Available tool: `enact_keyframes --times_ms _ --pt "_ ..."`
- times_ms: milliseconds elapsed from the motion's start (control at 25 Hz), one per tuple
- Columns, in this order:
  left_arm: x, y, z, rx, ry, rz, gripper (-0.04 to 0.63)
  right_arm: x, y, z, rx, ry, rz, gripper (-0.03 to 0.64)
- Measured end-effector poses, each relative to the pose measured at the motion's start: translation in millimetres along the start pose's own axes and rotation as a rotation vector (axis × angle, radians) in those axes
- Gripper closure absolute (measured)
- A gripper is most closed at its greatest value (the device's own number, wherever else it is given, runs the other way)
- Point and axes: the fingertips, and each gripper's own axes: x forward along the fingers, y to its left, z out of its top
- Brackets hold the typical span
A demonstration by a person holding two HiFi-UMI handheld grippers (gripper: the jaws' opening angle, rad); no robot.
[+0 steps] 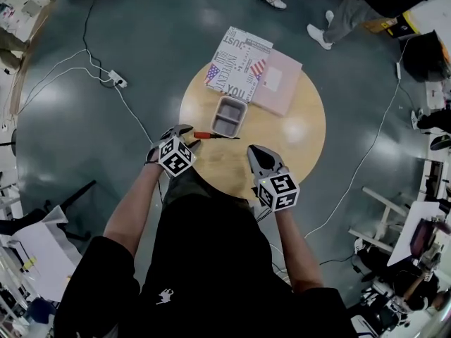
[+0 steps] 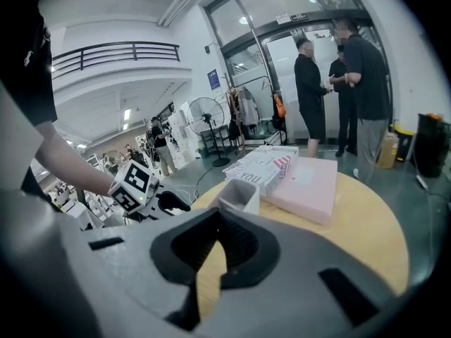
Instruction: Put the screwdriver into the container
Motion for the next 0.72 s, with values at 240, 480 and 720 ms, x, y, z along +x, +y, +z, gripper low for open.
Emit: enact_keyframes --times_ms 240,480,720 --pt "9 -3 -6 -0.052 -0.021 -0.031 0.402 7 -1 -4 0.03 0.017 -0.007 0.615" --pt "14 -6 -11 -0.137 -0.063 -0.005 0.425 6 -4 -14 0.045 0.043 -0.018 0.614" --pt "19 -7 -10 -0.172 -0.096 0.024 0.422 7 -3 -20 0.048 0.057 -0.023 0.615"
